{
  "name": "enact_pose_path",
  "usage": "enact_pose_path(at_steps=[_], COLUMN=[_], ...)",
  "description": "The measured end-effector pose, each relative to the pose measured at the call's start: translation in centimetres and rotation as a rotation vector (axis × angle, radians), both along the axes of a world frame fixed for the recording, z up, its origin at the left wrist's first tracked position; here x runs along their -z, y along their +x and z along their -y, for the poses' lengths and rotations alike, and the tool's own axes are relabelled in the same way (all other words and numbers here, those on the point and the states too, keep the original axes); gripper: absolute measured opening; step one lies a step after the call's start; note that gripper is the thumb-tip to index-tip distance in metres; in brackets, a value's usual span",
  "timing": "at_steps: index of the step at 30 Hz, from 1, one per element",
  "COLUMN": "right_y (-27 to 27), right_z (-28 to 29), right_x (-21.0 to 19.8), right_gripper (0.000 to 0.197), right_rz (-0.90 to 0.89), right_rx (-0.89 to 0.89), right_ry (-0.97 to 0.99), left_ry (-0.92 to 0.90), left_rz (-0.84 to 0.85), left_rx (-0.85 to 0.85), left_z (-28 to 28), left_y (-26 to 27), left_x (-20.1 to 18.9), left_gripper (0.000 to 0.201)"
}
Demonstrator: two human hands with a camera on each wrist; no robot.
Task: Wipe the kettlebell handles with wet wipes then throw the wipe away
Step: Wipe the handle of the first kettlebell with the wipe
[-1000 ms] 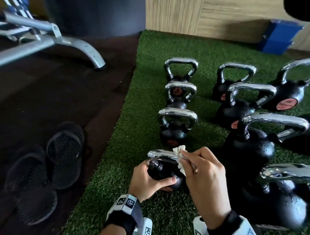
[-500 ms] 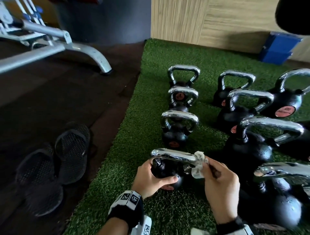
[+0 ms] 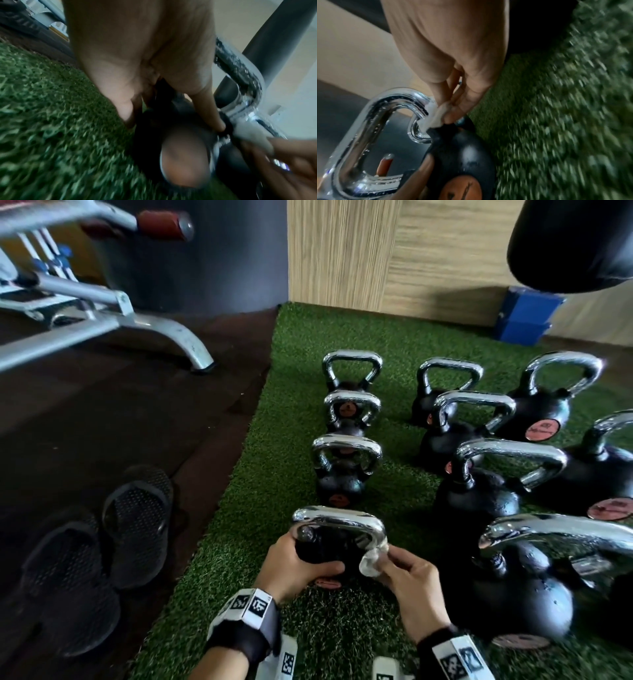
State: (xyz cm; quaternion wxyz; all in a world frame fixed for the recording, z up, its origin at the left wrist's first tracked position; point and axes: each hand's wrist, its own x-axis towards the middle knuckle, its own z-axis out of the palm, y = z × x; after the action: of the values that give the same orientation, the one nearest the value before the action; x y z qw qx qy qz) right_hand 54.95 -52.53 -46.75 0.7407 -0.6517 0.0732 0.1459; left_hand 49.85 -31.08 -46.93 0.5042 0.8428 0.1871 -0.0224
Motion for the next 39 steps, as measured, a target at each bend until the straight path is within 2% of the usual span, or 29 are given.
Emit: enact_pose_path(at_steps=[2,4,6,7,9,10,14,18,20,22,25,28,30,32,34,37,39], right_y=[-0.2,-1.0,-2.0,-2.6,-3.7,-4.1,-4.6,-4.5,-4.4,-4.2,-3.7,-2.9,-2.1,-1.1,-0.3,-0.1,-0.1], right_z=[1.7,3.0,3.3,3.0,2.0,1.5,-0.2,-1.2,-1.7,-1.9,-1.6,-0.5,0.0,0.1,-0.4,-1.9,-2.5], right_x=[-0.9,-2.3,-4.2,-5.2,-7.2,-8.1,-10.0,-10.5,-10.7,-11.2,-11.2,-8.8,-6.5,-4.1,-1.9,0.2,1.0], right_gripper=[0.014,0.016,0.019,0.020,0.020,0.021,0.030,0.038,0.036,0.038,0.050,0.051,0.052,0.055,0.048,0.034,0.025], right_rz=[0.020,0.078,0.195,0.257,0.366,0.424,0.641,0.722,0.777,0.857,0.929,0.904,0.731,0.472,0.303,0.337,0.395], right_rx=[-0.089,-0.193,-0.270,-0.299,-0.353,-0.371,-0.322,-0.231,-0.199,-0.240,-0.357,-0.137,0.026,-0.002,-0.098,-0.151,-0.117], right_ry=[-0.123,-0.217,-0.294,-0.322,-0.344,-0.364,-0.402,-0.396,-0.399,-0.407,-0.449,-0.555,-0.577,-0.515,-0.391,-0.374,-0.419], left_ry=[0.071,0.095,-0.086,-0.257,-0.569,-0.643,-0.693,-0.856,-0.869,-0.787,-0.631,-0.381,-0.101,0.138,0.300,0.514,0.548], left_rz=[-0.177,-0.273,-0.175,-0.113,-0.045,-0.025,0.048,0.179,0.252,0.333,0.499,0.694,0.780,0.790,0.748,0.669,0.652], left_rx=[0.096,0.127,0.084,0.070,0.075,0.090,0.140,0.089,0.052,-0.025,-0.167,-0.208,-0.176,-0.115,-0.029,0.062,0.027], left_z=[-0.8,-1.4,-1.6,-1.3,-0.4,0.2,1.7,2.0,2.3,2.7,2.9,2.3,1.9,2.1,2.5,3.3,3.1], left_y=[-0.5,-1.5,-2.9,-3.6,-4.8,-5.1,-5.6,-5.3,-4.9,-4.6,-4.6,-4.3,-3.5,-2.4,-1.4,-0.8,-1.0], left_x=[-1.0,-2.1,-3.0,-3.6,-4.8,-5.3,-6.5,-7.1,-7.7,-8.2,-8.8,-9.0,-9.3,-9.7,-10.0,-9.5,-9.1], left_gripper=[0.078,0.057,0.023,0.019,0.034,0.040,0.048,0.042,0.045,0.047,0.040,0.034,0.034,0.032,0.030,0.029,0.029])
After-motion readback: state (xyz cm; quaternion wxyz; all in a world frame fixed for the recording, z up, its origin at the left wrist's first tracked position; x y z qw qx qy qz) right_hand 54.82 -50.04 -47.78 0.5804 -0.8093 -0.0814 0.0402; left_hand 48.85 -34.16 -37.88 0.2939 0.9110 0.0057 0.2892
